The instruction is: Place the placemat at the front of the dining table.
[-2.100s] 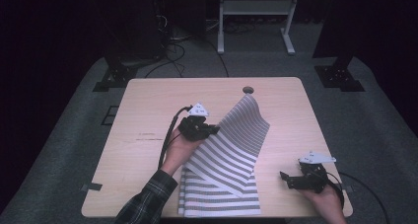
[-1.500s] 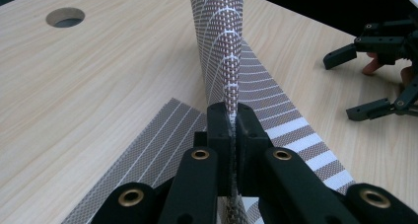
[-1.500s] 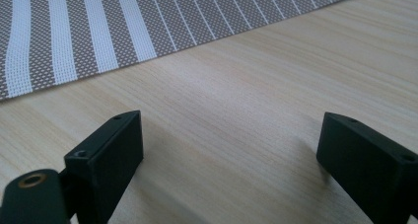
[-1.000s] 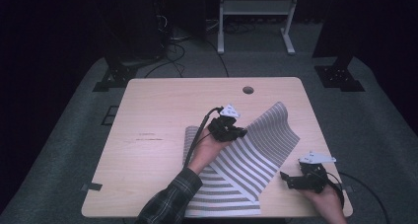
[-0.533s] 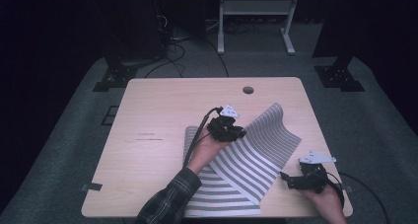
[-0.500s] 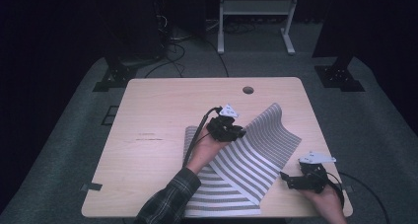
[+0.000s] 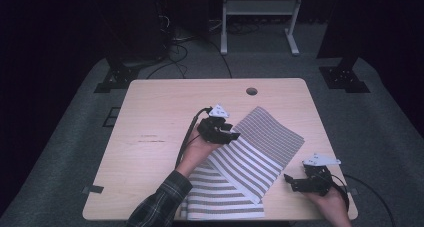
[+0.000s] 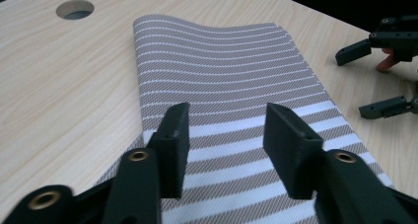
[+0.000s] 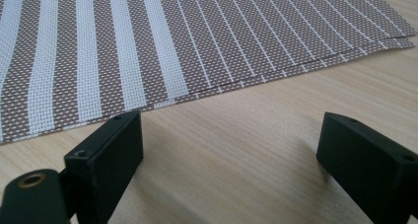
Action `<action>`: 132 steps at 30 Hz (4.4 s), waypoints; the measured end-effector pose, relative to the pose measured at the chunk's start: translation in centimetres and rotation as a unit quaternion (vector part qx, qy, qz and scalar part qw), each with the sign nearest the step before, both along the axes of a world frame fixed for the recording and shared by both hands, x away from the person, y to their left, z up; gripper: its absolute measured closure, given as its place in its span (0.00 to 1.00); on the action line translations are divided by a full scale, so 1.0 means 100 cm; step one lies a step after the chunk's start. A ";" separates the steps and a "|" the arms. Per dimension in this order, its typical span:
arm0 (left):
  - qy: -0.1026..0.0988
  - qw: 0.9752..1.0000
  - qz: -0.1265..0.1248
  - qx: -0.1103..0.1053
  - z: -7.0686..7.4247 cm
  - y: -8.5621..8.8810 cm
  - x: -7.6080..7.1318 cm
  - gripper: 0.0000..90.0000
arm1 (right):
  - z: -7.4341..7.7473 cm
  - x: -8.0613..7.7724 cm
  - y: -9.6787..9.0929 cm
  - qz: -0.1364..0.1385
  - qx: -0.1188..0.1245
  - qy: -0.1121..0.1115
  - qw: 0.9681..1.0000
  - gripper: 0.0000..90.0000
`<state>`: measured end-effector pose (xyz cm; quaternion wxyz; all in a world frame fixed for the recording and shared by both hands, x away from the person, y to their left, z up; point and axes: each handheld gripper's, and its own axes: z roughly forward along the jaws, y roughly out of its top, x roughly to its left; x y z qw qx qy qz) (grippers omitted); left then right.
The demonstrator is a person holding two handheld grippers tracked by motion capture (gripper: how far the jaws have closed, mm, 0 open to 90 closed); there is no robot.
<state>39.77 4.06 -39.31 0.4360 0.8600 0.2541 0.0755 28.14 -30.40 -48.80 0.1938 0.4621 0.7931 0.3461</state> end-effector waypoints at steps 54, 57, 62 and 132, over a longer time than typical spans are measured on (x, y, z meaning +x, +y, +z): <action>-0.034 0.998 0.054 0.005 -0.027 0.134 -0.073 0.00 | 0.000 0.000 0.000 0.000 0.000 0.000 1.000 0.10; -0.037 0.998 0.055 0.017 -0.033 0.140 -0.078 0.00 | 0.000 0.000 0.000 0.000 0.000 0.000 1.000 0.10; -0.037 0.997 0.060 0.027 -0.041 0.153 -0.085 0.00 | 0.000 0.000 0.000 0.001 0.000 0.000 1.000 0.10; -0.009 0.994 0.080 0.080 -0.091 0.195 -0.093 0.00 | 0.041 0.071 -0.007 -0.072 0.004 -0.013 0.997 0.47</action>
